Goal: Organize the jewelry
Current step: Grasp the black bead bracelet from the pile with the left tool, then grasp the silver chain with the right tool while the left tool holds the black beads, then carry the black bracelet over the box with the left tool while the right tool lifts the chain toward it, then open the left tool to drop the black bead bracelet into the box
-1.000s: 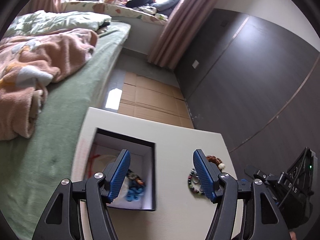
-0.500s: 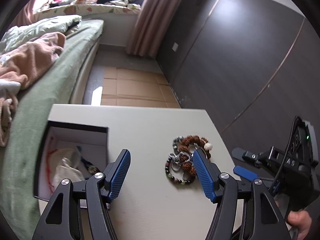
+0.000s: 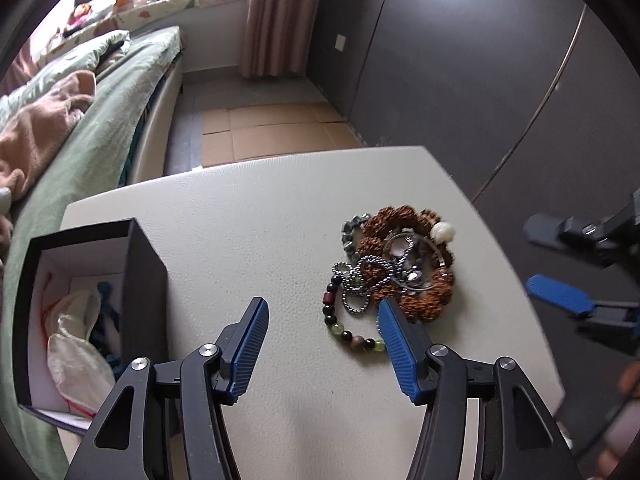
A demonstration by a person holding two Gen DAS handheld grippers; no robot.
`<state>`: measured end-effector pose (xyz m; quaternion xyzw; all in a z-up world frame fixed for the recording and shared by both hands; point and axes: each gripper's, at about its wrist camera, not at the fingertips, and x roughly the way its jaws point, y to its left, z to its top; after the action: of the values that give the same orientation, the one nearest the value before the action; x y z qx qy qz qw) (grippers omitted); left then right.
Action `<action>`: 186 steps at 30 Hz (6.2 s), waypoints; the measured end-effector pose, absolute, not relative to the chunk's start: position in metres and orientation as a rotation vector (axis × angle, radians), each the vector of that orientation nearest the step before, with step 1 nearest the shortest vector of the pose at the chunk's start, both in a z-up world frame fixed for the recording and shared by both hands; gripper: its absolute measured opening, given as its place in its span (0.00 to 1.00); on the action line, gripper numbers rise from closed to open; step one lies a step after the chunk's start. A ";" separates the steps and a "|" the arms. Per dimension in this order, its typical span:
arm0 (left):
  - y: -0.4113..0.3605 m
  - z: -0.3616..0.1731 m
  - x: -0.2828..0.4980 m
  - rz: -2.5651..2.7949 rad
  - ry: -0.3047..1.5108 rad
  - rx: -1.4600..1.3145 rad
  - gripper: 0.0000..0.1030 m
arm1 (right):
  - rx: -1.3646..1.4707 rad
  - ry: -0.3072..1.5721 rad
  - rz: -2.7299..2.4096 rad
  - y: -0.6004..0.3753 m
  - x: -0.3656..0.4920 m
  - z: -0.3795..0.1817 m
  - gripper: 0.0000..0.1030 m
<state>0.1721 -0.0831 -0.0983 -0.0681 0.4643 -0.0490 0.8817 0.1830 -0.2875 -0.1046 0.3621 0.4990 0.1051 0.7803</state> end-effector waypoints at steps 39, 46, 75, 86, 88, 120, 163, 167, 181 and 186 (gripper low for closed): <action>-0.024 -0.037 0.141 -0.142 0.803 -0.332 0.08 | 0.610 1.099 0.269 -0.249 0.190 -0.106 0.63; -0.005 -0.030 0.134 -0.128 0.780 -0.370 0.08 | 0.574 1.099 0.299 -0.238 0.192 -0.109 0.56; 0.014 -0.031 0.136 -0.127 0.794 -0.419 0.08 | 0.192 1.169 0.179 -0.180 0.223 -0.131 0.17; 0.022 -0.025 0.127 -0.118 0.771 -0.432 0.08 | 0.408 1.115 0.279 -0.213 0.212 -0.113 0.15; 0.024 -0.025 0.126 -0.116 0.769 -0.434 0.08 | 0.406 1.097 0.281 -0.216 0.207 -0.107 0.15; 0.069 -0.005 0.095 -0.049 0.698 -0.472 0.08 | 0.515 0.639 0.461 -0.206 0.142 0.031 0.15; 0.125 -0.018 0.089 0.054 0.742 -0.589 0.58 | 0.522 0.415 0.727 -0.140 0.093 0.132 0.15; 0.141 -0.017 0.083 0.071 0.725 -0.634 0.58 | 0.489 0.412 0.744 -0.119 0.093 0.144 0.15; 0.166 -0.011 0.074 0.084 0.686 -0.702 0.58 | 0.414 0.455 0.771 -0.071 0.099 0.141 0.15; 0.170 -0.011 0.071 0.093 0.679 -0.708 0.58 | 0.402 0.520 0.764 -0.058 0.107 0.115 0.15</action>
<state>0.0706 0.1700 -0.0112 -0.3399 0.3262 0.0445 0.8810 0.1073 -0.0581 0.1149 0.1927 0.2493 0.3662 0.8756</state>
